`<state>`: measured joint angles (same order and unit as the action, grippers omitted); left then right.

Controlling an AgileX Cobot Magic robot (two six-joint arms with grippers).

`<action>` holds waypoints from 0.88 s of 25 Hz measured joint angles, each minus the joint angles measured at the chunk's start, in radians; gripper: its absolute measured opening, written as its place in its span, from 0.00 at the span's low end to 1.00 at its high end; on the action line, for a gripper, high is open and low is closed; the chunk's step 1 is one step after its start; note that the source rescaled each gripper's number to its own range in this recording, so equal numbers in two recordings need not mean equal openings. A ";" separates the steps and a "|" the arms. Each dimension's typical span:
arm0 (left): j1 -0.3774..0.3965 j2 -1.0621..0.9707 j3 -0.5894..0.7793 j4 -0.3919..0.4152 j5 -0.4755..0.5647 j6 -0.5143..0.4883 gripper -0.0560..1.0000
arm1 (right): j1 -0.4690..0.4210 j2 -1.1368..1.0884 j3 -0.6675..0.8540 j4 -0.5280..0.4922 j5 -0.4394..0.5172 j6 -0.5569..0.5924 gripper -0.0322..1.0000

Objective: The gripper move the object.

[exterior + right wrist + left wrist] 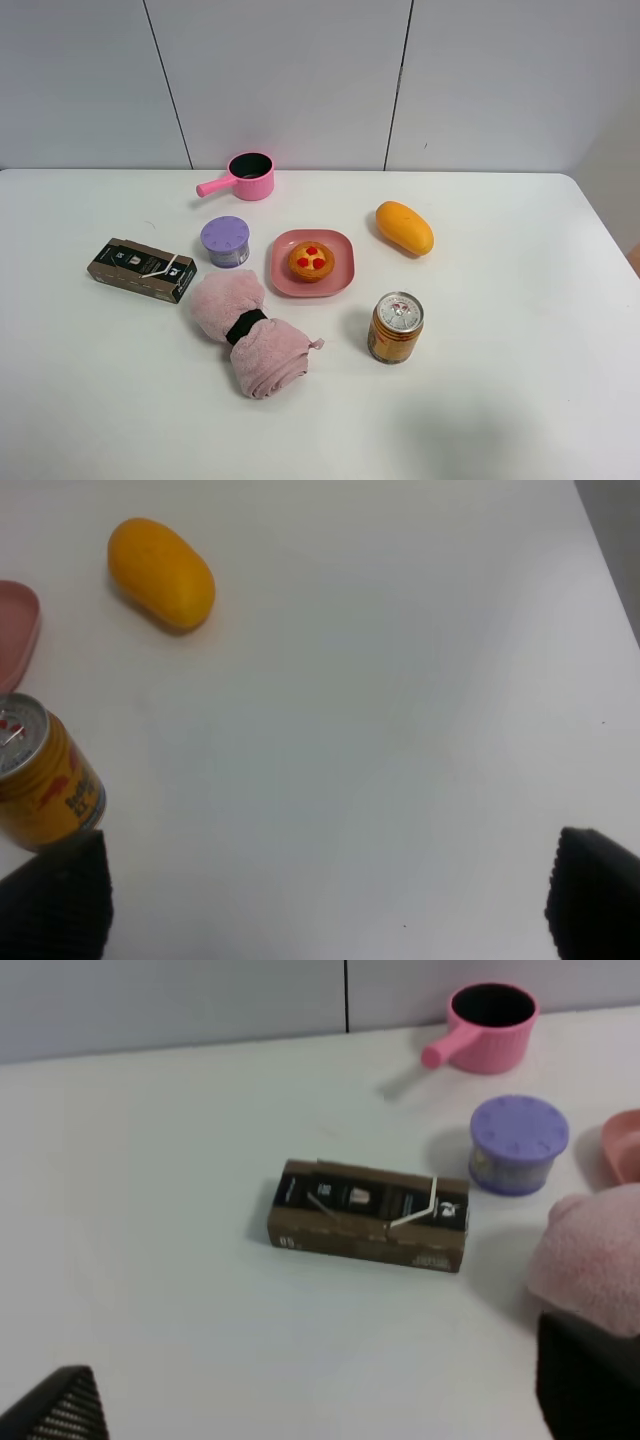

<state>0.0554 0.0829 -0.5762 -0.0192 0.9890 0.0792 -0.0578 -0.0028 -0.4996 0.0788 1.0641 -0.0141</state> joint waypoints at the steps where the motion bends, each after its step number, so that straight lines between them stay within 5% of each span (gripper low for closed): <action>1: 0.000 0.001 0.022 0.000 -0.018 -0.007 0.62 | 0.000 0.000 0.000 0.000 0.000 0.000 1.00; 8: 0.000 0.001 0.045 -0.010 -0.046 -0.058 0.62 | 0.000 0.000 0.000 0.000 0.000 0.000 1.00; 14: 0.000 0.001 0.067 -0.007 0.054 -0.106 0.62 | 0.000 0.000 0.000 0.000 0.000 0.000 1.00; 22: 0.000 -0.003 0.068 -0.003 0.062 -0.108 0.62 | 0.000 0.000 0.000 0.000 0.000 0.000 1.00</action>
<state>0.0554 0.0794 -0.5080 -0.0225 1.0508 -0.0285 -0.0578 -0.0028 -0.4996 0.0788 1.0641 -0.0141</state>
